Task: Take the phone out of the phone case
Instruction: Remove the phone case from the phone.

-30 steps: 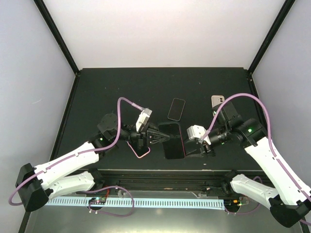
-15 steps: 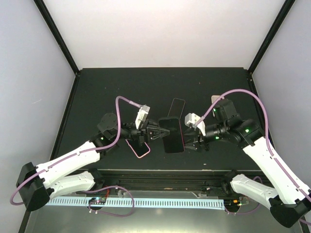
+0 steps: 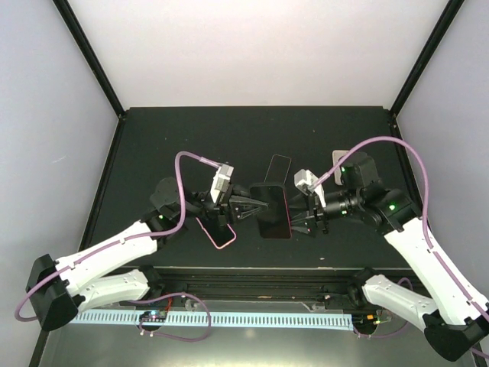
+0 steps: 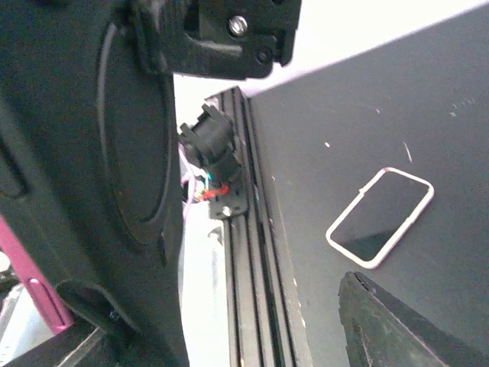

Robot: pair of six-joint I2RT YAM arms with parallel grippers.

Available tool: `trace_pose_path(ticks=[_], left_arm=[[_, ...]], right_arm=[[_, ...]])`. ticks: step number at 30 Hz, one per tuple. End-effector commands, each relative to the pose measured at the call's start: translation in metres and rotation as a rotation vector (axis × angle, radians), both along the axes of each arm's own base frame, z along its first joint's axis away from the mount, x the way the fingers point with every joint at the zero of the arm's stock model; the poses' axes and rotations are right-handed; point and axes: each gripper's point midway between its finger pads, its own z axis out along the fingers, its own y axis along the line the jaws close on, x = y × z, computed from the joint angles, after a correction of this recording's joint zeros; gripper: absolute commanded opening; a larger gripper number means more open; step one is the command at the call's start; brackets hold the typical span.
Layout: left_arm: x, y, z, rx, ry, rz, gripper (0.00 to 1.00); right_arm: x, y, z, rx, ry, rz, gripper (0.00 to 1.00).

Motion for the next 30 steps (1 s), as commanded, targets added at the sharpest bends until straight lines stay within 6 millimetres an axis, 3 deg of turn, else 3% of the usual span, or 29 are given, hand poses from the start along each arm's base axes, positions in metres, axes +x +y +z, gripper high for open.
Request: trace_pose_path(ticks=[1,4,8,10,13,14,18,23,27,30], left_arm=[[0.011,-0.02,-0.061,0.23,0.15,0.021,0.02],[0.04,-0.018,-0.066,0.263,0.187,0.143,0.02],[0.091,-0.007,-0.07,0.357,0.215,0.373,0.04],[0.119,0.005,-0.065,0.371,0.204,0.517,0.14],[0.149,0.025,-0.054,0.361,0.174,0.701,0.48],[0.154,0.03,-0.051,0.356,0.163,0.746,0.55],[0.165,0.055,-0.063,0.414,0.124,0.893,0.68],[0.166,0.083,-0.119,0.497,0.165,1.031,0.73],[0.146,0.064,-0.144,0.532,0.114,0.941,0.68],[0.134,0.044,-0.163,0.619,0.02,0.898,0.66]], right_arm=[[-0.02,0.011,0.083,0.287,-0.193,0.175,0.63],[-0.018,0.011,0.084,0.288,-0.181,0.162,0.46],[-0.002,0.015,0.067,0.256,-0.146,0.092,0.13],[0.008,0.016,0.057,0.237,-0.118,0.035,0.02],[0.027,0.014,0.038,0.217,-0.062,-0.079,0.01],[0.032,0.013,0.03,0.21,-0.038,-0.116,0.01],[0.056,0.013,-0.013,0.155,0.089,-0.249,0.01],[0.089,0.016,-0.07,0.096,0.277,-0.383,0.01],[0.125,0.009,-0.118,-0.02,0.398,-0.57,0.01],[0.136,0.008,-0.145,-0.092,0.488,-0.615,0.01]])
